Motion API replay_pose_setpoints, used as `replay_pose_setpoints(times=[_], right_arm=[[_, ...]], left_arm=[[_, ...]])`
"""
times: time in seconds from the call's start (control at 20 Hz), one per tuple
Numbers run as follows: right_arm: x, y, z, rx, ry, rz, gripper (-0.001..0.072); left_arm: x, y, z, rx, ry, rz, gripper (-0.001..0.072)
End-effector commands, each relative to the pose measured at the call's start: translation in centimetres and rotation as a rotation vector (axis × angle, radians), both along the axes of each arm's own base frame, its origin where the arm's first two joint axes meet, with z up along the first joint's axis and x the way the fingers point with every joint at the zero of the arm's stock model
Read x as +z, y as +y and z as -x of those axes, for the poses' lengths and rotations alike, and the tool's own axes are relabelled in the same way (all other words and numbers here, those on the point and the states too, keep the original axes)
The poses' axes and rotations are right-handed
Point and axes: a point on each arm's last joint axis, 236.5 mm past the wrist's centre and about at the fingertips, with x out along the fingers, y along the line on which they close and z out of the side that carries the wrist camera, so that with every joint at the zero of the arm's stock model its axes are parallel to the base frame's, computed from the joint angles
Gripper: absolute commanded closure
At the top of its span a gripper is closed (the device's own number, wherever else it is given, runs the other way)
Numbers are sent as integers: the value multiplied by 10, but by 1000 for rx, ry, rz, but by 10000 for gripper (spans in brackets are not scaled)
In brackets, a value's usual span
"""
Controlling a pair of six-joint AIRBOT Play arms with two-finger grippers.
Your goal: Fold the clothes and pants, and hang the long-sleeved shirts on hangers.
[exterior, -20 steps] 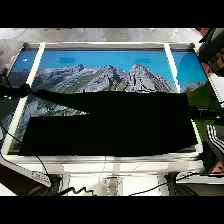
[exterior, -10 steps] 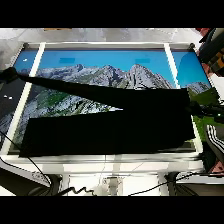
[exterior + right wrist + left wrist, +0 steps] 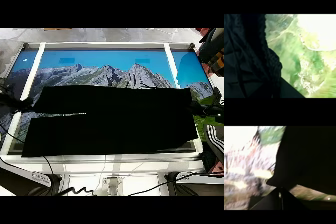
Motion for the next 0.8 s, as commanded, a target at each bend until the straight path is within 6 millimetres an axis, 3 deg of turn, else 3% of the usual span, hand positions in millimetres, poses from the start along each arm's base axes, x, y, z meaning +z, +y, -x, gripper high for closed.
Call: replay_pose_setpoints(times=[0.0,0.35,0.4,0.45,0.5,0.55,0.65,0.75], right_arm=[[-1,-8,-4,-22,-10,31,688],[-1,-15,-7,-44,-20,53,686],[-1,-11,-5,-32,-13,36,623],[-1,-9,-4,-34,-6,23,476],[0,-8,-4,-53,2,6,335],[2,-7,-3,-55,5,5,287],[9,-14,5,-78,25,33,285],[23,-25,19,-105,57,93,286]], left_arm=[[-21,6,22,57,85,-29,699],[11,18,1,112,-38,-89,691],[10,15,2,111,-33,-77,608],[11,12,0,112,-38,-68,408],[12,10,-2,112,-46,-58,312],[14,7,-4,111,-57,-47,309],[24,5,-7,86,-85,-49,308],[46,7,-10,38,-135,-84,308]])
